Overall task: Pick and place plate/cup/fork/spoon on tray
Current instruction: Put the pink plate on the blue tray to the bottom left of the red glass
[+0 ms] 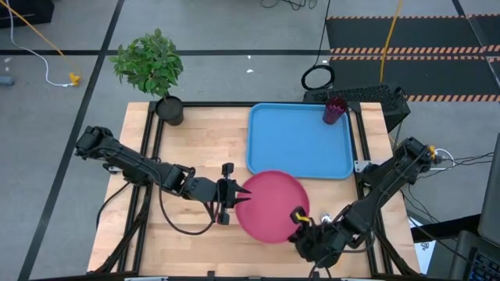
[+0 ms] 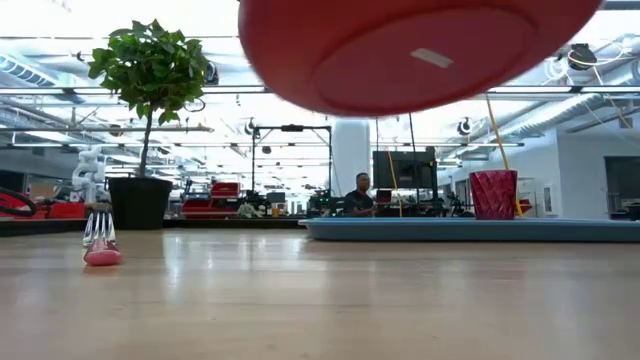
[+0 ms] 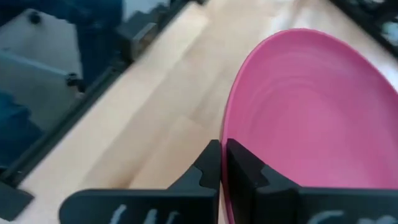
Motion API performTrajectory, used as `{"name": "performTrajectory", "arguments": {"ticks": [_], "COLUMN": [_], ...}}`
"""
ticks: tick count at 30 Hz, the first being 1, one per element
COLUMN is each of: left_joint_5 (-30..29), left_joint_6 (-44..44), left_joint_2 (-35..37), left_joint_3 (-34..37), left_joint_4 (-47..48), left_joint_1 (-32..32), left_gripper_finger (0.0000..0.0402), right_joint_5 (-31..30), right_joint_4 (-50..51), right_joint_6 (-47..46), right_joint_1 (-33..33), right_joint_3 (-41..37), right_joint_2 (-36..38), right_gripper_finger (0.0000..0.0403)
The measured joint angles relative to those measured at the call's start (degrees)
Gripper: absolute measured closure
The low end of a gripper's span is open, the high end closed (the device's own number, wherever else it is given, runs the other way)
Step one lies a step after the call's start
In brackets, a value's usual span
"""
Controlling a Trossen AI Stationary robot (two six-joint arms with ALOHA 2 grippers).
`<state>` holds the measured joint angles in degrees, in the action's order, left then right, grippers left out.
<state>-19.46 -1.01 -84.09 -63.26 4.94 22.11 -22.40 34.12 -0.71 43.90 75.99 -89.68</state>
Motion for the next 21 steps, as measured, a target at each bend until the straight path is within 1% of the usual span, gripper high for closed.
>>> {"name": "performTrajectory", "arguments": {"ticks": [6, 10, 12, 16, 21], "left_joint_5": [0.0, 0.0, 0.0, 0.0, -0.1], "left_joint_6": [-0.2, -0.1, -0.1, 0.6, 1.5], "left_joint_2": [0.0, 0.0, 0.0, 0.0, 0.0], "left_joint_3": [0.0, 0.0, 0.0, 0.0, 0.0], "left_joint_4": [0.0, 0.0, -0.2, -0.6, -0.5], "left_joint_1": [0.0, 0.0, 0.0, 0.0, 0.0], "left_gripper_finger": [0.0321, 0.0321, 0.0321, 0.0321, 0.0321], "right_joint_5": [-6.0, -6.6, -7.9, -9.2, -9.5], "right_joint_4": [2.8, 3.7, 4.7, 6.7, 7.1], "right_joint_6": [-1.0, -1.6, -1.6, -4.0, -4.8], "right_joint_1": [0.0, -0.4, -0.6, -1.8, -3.7], "right_joint_3": [0.0, 0.0, 0.0, -0.1, -2.4], "right_joint_2": [3.3, 4.3, 4.3, 4.2, 4.2], "right_gripper_finger": [0.0403, 0.0403, 0.0403, 0.0403, 0.0403]}}
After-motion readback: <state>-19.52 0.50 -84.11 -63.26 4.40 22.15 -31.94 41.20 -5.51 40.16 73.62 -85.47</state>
